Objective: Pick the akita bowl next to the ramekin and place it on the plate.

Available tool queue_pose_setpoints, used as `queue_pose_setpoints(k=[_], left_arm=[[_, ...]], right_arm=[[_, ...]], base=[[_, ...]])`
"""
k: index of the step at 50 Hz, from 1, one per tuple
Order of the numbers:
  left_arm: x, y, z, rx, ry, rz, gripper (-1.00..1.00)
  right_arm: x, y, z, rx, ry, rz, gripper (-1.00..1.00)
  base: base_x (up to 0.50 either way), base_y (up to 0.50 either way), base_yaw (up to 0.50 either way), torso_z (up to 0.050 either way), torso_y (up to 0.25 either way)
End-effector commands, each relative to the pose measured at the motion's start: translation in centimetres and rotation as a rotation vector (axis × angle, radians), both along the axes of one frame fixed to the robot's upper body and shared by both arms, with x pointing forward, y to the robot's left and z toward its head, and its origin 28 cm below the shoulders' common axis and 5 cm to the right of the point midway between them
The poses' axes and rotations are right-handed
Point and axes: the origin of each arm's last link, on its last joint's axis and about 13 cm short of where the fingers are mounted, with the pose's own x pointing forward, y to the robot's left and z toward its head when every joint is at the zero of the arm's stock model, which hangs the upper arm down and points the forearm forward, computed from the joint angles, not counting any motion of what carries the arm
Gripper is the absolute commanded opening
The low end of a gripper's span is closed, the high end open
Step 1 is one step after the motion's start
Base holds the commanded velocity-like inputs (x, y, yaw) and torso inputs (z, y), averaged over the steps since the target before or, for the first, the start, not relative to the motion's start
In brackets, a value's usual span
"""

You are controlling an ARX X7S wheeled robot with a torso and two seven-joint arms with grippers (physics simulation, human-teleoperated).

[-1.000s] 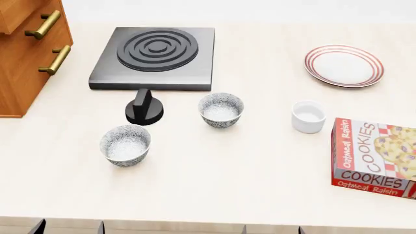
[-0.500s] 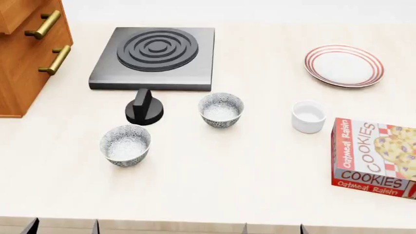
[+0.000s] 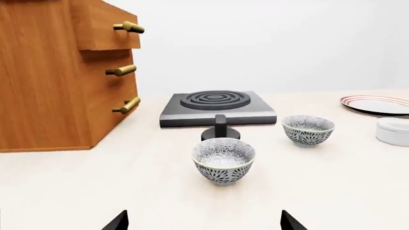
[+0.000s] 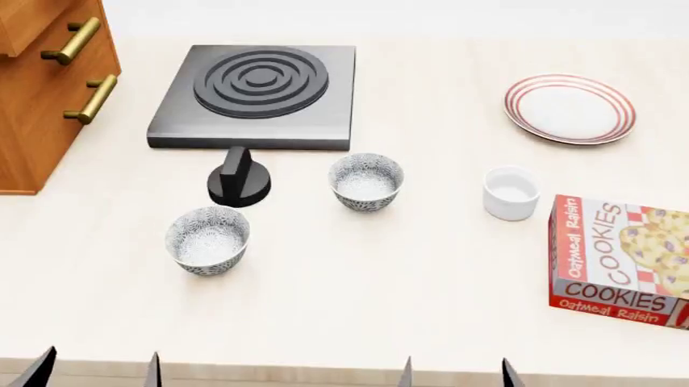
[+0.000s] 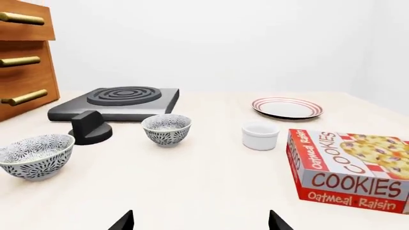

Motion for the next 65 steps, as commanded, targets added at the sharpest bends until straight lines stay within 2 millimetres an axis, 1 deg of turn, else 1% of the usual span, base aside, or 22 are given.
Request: queue_pose_setpoints(k=[1, 8, 13, 30, 39, 51, 65], left_arm=[[-0.5, -0.1, 2.1, 0.008, -0.006, -0.014, 1.00], [-0.7, 0.2, 3.1, 0.015, -0.006, -0.028, 1.00], [-0.7, 0.5, 4.3, 0.012, -0.022, -0.024, 1.00], [-1.4, 0.6, 7.3, 0.001, -0.060, -0.038, 1.00], [-1.5, 0.8, 8.3, 0.005, -0.070, -0.039, 1.00], [-2.4, 0.9, 10.1, 0.010, -0.077, -0.041, 1.00], [-3.8, 0.7, 12.2, -0.007, -0.089, -0.084, 1.00]], right_arm=[[-0.7, -0.2, 1.8, -0.002, -0.007, 0.010, 1.00], [-1.0, -0.4, 2.7, -0.017, -0.020, -0.004, 1.00], [-1.2, -0.4, 3.3, -0.023, -0.032, -0.008, 1.00], [-2.0, -0.4, 5.8, -0.038, -0.065, -0.017, 1.00], [-2.2, -0.2, 6.9, -0.049, -0.069, 0.003, 1.00], [-2.6, -0.1, 8.3, -0.052, -0.083, 0.010, 1.00], [-4.0, -0.1, 10.0, -0.063, -0.103, 0.025, 1.00]], base=[[0.00, 0.00, 0.00, 0.000, 0.000], [0.00, 0.00, 0.00, 0.000, 0.000], [0.00, 0.00, 0.00, 0.000, 0.000], [0.00, 0.00, 0.00, 0.000, 0.000], [0.00, 0.00, 0.00, 0.000, 0.000], [0.00, 0.00, 0.00, 0.000, 0.000], [0.00, 0.00, 0.00, 0.000, 0.000]])
